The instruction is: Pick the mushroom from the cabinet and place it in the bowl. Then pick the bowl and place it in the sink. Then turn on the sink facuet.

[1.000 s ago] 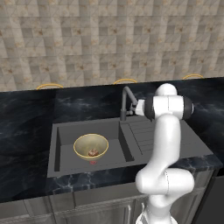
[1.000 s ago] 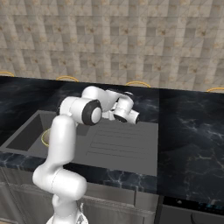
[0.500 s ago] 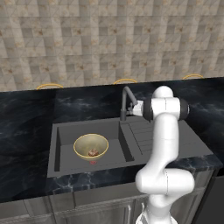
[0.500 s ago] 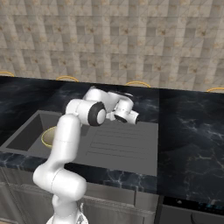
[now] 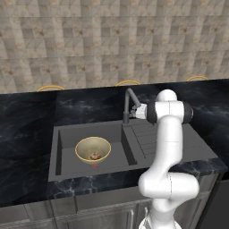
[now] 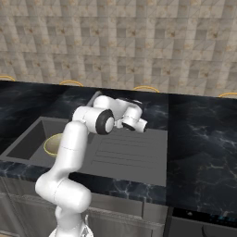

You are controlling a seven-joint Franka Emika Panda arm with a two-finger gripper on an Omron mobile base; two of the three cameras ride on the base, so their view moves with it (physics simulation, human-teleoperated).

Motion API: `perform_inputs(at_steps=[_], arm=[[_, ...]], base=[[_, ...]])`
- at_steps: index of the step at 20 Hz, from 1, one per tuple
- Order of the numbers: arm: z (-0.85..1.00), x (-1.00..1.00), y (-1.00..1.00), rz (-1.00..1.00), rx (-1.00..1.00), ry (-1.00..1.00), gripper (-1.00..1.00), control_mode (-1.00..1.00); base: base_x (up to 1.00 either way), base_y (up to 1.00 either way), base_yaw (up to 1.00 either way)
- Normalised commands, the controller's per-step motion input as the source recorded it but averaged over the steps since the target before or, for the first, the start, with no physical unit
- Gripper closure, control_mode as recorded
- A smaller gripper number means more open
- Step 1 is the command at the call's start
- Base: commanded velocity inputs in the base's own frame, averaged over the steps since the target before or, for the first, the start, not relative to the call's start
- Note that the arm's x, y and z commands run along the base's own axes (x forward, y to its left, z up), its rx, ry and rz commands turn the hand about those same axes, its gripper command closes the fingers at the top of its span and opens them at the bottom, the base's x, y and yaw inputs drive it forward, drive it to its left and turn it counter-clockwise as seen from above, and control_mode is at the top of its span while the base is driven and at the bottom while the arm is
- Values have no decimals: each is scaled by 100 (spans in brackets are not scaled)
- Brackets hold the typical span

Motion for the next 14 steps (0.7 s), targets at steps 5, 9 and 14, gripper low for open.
perform_inputs(at_steps=[5, 9, 14], arm=[[0, 0, -8, -3, 6, 8, 100, -100], [6, 0, -35, -7, 12, 13, 100, -100], [16, 0, -50, -11, 18, 17, 100, -100]], base=[[0, 0, 0], [0, 0, 0], [0, 0, 0]])
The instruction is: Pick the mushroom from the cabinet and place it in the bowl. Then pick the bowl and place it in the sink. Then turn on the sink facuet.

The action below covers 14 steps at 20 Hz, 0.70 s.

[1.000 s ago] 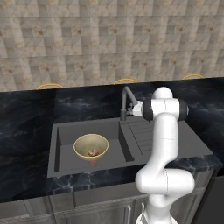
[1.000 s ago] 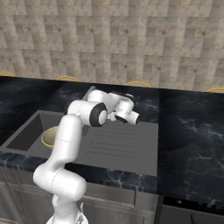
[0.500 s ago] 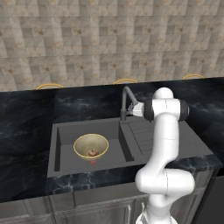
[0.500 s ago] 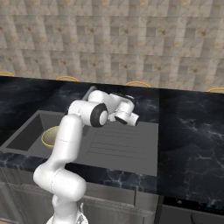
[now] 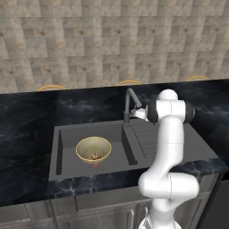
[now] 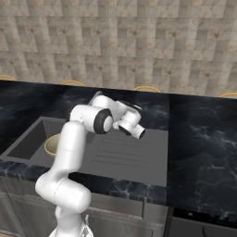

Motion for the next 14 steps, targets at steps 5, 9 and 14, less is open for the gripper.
perform_inputs(at_steps=[5, 9, 14], arm=[[20, 0, -62, -12, 22, 19, 100, -100], [28, -4, -82, -8, 29, 18, 100, -100], [36, 0, -83, -4, 30, 19, 100, -100]], base=[[0, 0, 0], [0, 0, 0], [0, 0, 0]])
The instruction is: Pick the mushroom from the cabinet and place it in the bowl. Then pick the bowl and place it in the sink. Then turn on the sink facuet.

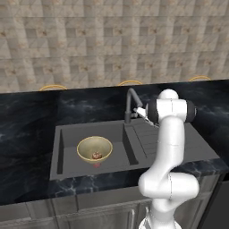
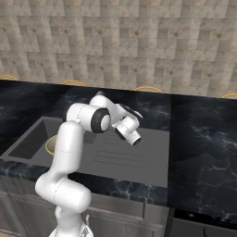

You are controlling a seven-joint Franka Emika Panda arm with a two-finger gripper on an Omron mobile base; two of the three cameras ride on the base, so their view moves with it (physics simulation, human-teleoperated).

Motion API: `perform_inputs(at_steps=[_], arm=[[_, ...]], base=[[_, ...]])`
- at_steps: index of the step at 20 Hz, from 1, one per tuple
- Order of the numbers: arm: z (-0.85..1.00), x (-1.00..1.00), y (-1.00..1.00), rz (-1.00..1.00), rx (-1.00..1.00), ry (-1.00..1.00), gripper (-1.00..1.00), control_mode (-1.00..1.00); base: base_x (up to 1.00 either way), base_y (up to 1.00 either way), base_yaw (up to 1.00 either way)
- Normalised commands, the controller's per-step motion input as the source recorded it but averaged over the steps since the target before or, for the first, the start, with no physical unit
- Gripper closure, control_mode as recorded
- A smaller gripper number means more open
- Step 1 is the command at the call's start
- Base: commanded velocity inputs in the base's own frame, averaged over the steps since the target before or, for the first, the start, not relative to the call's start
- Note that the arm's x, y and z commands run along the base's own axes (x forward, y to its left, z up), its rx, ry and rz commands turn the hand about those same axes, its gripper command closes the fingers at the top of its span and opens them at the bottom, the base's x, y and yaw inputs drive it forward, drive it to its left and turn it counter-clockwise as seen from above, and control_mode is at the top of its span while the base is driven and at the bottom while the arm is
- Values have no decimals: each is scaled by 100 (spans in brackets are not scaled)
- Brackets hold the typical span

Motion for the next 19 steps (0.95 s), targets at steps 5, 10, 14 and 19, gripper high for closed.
perform_inputs(at_steps=[5, 10, 14, 19], arm=[[26, 0, -75, 0, 27, 18, 100, -100], [9, 0, -61, 0, 24, 14, 100, -100], [0, -9, -20, 0, 11, 4, 100, -100], [-3, -20, -1, 1, 4, 0, 100, -100]], base=[[0, 0, 0], [0, 0, 0], [0, 0, 0], [0, 0, 0]])
